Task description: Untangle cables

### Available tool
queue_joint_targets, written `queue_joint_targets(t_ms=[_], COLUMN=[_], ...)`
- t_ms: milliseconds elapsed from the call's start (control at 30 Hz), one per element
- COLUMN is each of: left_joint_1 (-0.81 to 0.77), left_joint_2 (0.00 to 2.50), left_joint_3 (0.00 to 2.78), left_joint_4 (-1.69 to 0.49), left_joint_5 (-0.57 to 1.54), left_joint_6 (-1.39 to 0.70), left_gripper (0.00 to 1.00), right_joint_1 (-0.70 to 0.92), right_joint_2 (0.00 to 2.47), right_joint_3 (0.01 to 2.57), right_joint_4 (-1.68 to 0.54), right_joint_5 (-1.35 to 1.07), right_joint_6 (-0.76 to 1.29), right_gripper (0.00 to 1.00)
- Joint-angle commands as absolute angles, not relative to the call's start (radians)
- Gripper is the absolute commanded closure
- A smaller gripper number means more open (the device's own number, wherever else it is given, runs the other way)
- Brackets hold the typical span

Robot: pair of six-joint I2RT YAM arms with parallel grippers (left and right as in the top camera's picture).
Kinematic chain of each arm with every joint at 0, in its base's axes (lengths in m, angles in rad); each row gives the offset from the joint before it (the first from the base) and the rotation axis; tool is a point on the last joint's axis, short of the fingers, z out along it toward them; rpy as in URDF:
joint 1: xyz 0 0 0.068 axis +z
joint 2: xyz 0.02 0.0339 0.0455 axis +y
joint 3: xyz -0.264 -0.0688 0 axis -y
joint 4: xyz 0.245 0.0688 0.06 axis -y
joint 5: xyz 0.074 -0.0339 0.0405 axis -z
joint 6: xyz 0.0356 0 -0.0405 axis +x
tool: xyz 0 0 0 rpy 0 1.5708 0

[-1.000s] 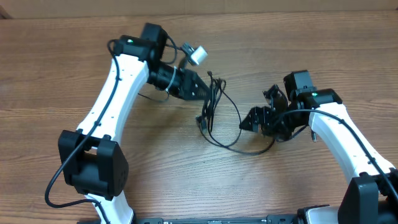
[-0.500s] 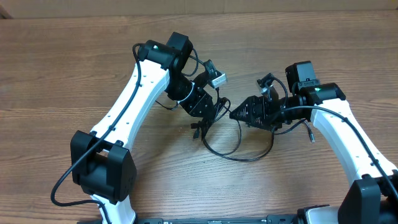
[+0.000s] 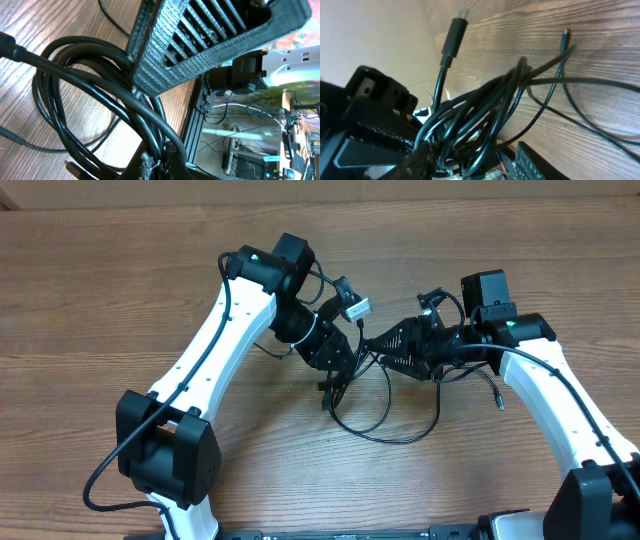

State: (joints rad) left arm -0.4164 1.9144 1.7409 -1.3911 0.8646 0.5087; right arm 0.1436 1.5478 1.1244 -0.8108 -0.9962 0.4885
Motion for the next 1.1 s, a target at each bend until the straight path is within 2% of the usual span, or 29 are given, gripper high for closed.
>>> queue_joint_targets(t_ms=[0,300,500,567,633,700,867,1067], left_joint_1=[-0.434,-0.439,-0.439,-0.439,-0.436,-0.425,-0.373,-0.347], left_joint_2=[1.902,1.902,1.902,1.902,1.902,1.902,1.902,1.902], left_joint_3=[1.752,1.752,1.752,1.752,1.752,1.752,1.752,1.752], left_joint_4=[-1.390,-1.406,-1.412,-1.409,-1.397,-1.386,-1.383,-1.383], left_joint_5=[0.940,0.944,0.944,0.935,0.909,0.868,0.842,0.883], left_joint_6=[0.540,0.548,0.548,0.548,0.547,0.541,0.509,0.508], left_gripper=[0.96,0.96,0.96,0.86,0.65,0.55,0.55,0.54], right_joint_1=[0.139,0.139,0.139,0.139,0.139,0.139,0.139,0.139], right_joint_2=[1.551,1.551,1.551,1.551,1.551,1.551,1.551,1.551], right_joint_3=[1.148,1.148,1.148,1.147,1.147,1.147,1.146,1.146], right_joint_4=[-0.789,-0.731,-0.683,-0.686,-0.695,-0.713,-0.834,-0.849], right_joint_5=[-1.006,-0.989,-0.989,-0.989,-0.988,-0.984,-0.854,-0.857], right_joint_6=[0.584,0.667,0.708,0.707,0.699,0.659,0.616,0.567], right_gripper=[0.60,0.69,0.96,0.96,0.96,0.96,0.96,0.96])
